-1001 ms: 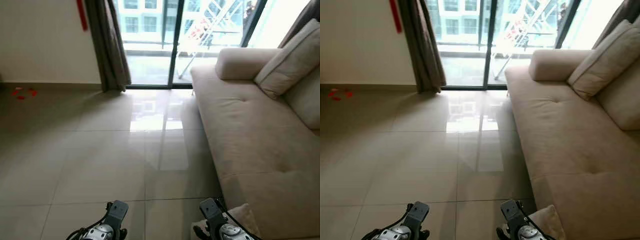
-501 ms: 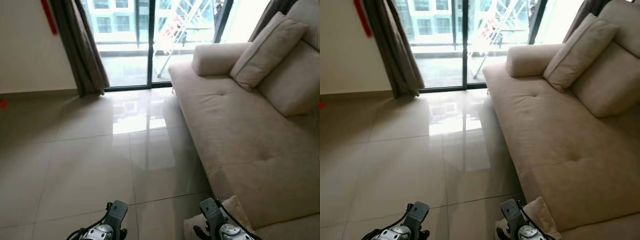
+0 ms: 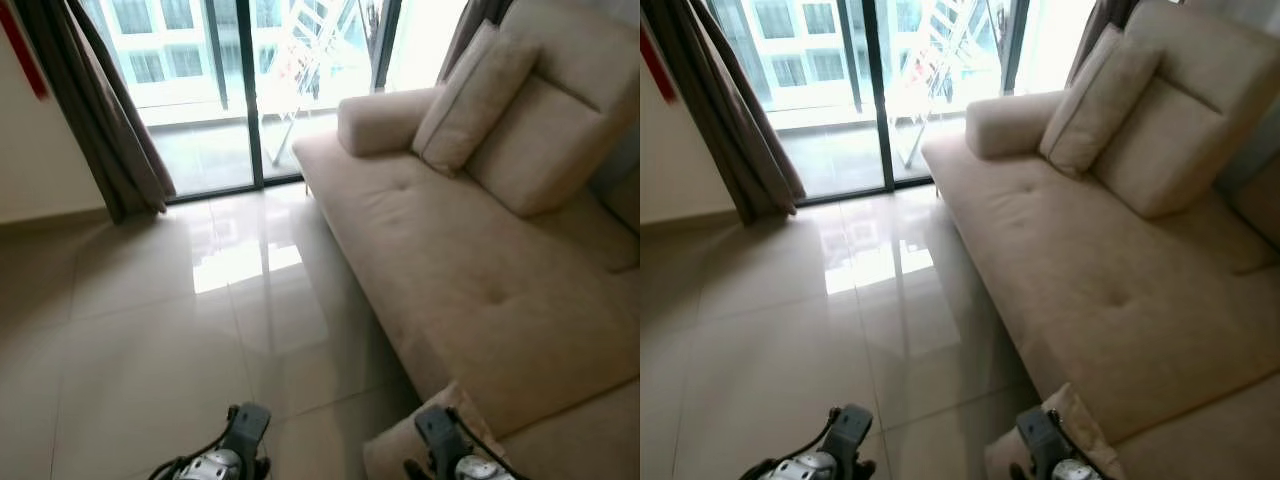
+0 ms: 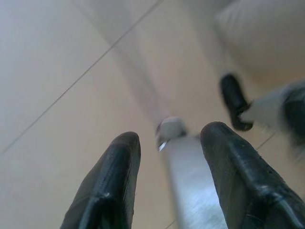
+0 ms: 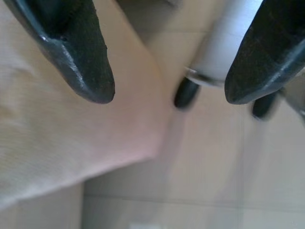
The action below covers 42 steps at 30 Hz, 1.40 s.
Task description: Move the pillow to the sofa from floor
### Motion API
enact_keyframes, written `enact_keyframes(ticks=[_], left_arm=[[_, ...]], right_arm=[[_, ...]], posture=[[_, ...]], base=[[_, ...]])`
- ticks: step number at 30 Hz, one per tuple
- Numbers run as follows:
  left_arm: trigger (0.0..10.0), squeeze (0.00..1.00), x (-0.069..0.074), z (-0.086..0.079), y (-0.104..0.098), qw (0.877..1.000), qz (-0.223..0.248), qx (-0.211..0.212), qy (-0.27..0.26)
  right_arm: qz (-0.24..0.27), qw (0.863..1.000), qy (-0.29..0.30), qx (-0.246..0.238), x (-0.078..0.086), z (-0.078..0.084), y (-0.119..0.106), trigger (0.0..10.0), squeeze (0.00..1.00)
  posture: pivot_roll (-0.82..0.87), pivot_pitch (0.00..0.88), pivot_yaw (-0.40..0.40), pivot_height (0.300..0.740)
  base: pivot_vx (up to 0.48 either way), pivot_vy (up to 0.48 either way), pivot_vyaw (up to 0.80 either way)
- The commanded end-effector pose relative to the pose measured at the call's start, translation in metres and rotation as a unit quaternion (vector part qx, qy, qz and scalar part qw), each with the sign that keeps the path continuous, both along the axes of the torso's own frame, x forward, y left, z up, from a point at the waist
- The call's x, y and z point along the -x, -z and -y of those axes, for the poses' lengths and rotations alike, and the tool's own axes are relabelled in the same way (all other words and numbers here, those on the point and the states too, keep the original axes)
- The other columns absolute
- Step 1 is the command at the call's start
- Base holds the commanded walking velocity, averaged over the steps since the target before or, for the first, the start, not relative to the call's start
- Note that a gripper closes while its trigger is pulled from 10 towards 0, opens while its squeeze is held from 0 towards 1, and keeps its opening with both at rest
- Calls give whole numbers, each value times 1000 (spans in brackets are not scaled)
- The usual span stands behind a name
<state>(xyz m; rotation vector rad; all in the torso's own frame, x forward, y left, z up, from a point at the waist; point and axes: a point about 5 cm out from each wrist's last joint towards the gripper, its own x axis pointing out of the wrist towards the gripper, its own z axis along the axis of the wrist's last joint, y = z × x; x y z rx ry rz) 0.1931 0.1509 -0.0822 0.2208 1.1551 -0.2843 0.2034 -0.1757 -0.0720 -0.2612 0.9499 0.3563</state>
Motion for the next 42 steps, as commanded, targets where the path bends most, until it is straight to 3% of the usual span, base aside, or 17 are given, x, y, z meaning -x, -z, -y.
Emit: enact_keyframes(ticks=[1, 4, 5, 9, 10, 12, 14, 21, 22, 30, 31, 33, 34, 35, 38, 42], left_arm=[[10000, 0, -76, 50, -61, 902, 189, 359, -145], [10000, 0, -75, 50, -59, 901, 186, 363, -145], [10000, 0, -72, 50, -57, 910, 183, 348, -130], [10000, 0, -71, 50, -56, 915, 183, 337, -123], [10000, 0, -71, 49, -55, 923, 184, 319, -115], [10000, 0, -71, 49, -55, 923, 184, 319, -115], [10000, 0, -71, 48, -54, 930, 182, 301, -107], [10000, 0, -71, 47, -54, 929, 185, 304, -105], [10000, 0, -71, 47, -54, 922, 181, 322, -121], [10000, 0, -72, 50, -56, 916, 178, 338, -126], [10000, 0, -72, 51, -55, 922, 172, 326, -116], [10000, 0, -72, 51, -55, 922, 172, 326, -116], [10000, 0, -69, 51, -50, 947, 147, 270, -95], [10000, 0, -68, 52, -49, 957, 142, 243, -66], [10000, 0, -70, 54, -51, 965, 152, 214, -20], [10000, 0, -75, 55, -56, 960, 178, 216, -12]], right_arm=[[124, 986, 79, -74, -6, -19, -9, 10000, 0], [124, 986, 80, -73, -6, -18, -9, 10000, 0], [123, 986, 81, -73, -6, -17, -9, 10000, 0], [123, 986, 82, -72, -7, -17, -9, 10000, 0], [122, 987, 81, -72, -7, -17, -9, 10000, 0], [122, 987, 81, -72, -7, -17, -9, 10000, 0], [122, 987, 78, -72, -7, -17, -9, 10000, 0], [122, 987, 74, -70, -7, -18, -9, 10000, 0], [121, 988, 73, -70, -7, -18, -9, 10000, 0], [122, 987, 75, -69, -7, -19, -9, 10000, 0], [123, 987, 75, -69, -7, -19, -9, 10000, 0], [123, 987, 75, -69, -7, -19, -9, 10000, 0], [123, 987, 76, -69, -7, -19, -9, 10000, 0], [123, 987, 77, -69, -7, -20, -9, 10000, 0], [125, 987, 79, -69, -8, -20, -10, 10000, 0], [128, 986, 81, -69, -9, -19, -10, 10000, 0]], posture=[[-67, 0, 54, 740], [-66, 0, 54, 740], [-64, 0, 54, 740], [-62, 0, 53, 740], [-58, 0, 52, 740], [-58, 0, 52, 740], [-54, 0, 51, 740], [-54, 0, 48, 740], [-54, 0, 48, 740], [-54, 0, 48, 740], [-61, 0, 55, 740], [-61, 0, 55, 740], [-62, 0, 56, 740], [-65, 0, 61, 740], [-65, 0, 61, 740], [-72, 0, 64, 740]], base=[[0, 0, -788], [0, 0, -788], [0, 0, -788], [0, 0, -788], [0, 0, -788], [0, 0, -788], [0, 0, -788], [0, 0, -788], [0, 0, -788], [0, 0, -788], [0, 0, -788], [0, 0, -788], [0, 0, -788], [0, 0, -788], [0, 0, -788], [0, 0, -784]])
